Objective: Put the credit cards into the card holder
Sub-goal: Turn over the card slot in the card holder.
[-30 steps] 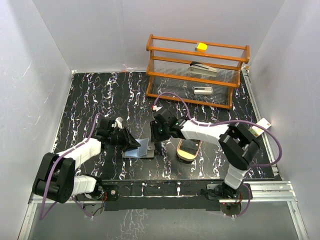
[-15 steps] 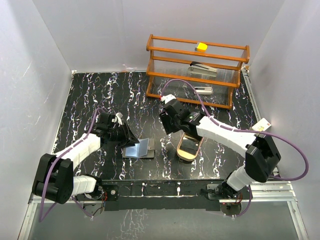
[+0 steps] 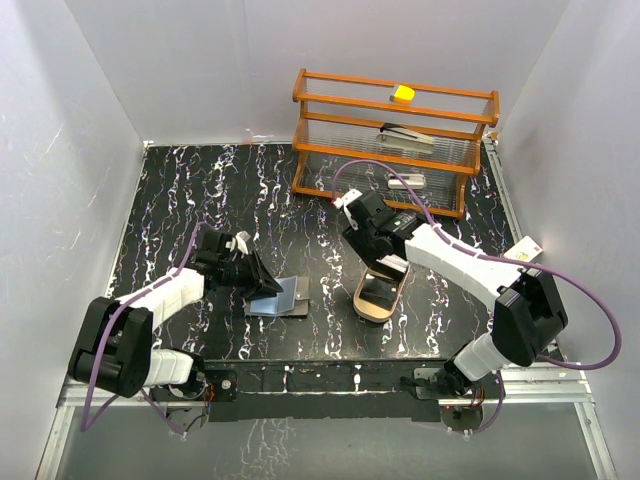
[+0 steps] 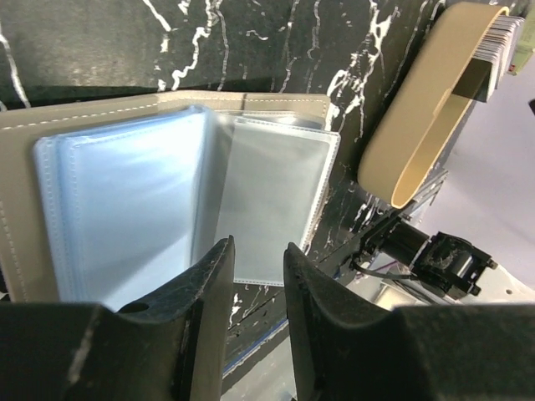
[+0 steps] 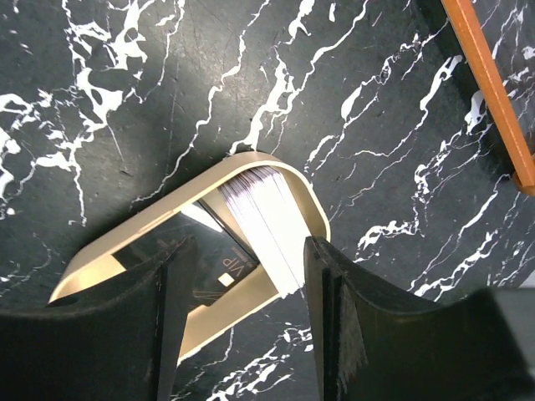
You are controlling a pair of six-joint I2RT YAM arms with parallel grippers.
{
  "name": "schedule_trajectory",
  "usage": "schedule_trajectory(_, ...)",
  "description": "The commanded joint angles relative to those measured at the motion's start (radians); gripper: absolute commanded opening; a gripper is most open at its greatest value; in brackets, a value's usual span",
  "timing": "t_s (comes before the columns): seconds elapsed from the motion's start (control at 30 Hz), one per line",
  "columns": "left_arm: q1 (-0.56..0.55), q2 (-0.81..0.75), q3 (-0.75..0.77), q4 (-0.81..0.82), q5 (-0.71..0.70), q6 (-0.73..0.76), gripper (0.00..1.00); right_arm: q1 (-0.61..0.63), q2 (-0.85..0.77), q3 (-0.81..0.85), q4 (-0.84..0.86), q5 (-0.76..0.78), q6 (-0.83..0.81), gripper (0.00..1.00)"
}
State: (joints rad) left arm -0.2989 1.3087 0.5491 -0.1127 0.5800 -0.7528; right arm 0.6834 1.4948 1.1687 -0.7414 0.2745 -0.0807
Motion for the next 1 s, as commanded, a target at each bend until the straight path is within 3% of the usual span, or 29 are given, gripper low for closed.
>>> schedule_trajectory(0.0,-0.008,-0.008,-0.004,0.046,0.094,-0.016,0.28,-0.025,-0.031,-0.007,0.014,-0.022,-0.141,0.52)
schedule_trajectory(0.2,-0.012,0.006,-0.036,0.129,0.182,-0.038,0.28,-0.074,-0.041,-0.032,0.036,-0.065,-0.187,0.53)
schedule_trajectory(0.67,-0.025,0.142,-0.094,0.292,0.179,-0.062,0.25,-0.078,-0.066,-0.121,0.056,-0.068,-0.229,0.57)
schedule_trajectory(0.97,-0.025,0.162,-0.065,0.221,0.13,-0.035,0.25,-0.078,-0.069,-0.168,0.121,0.01,-0.26,0.58)
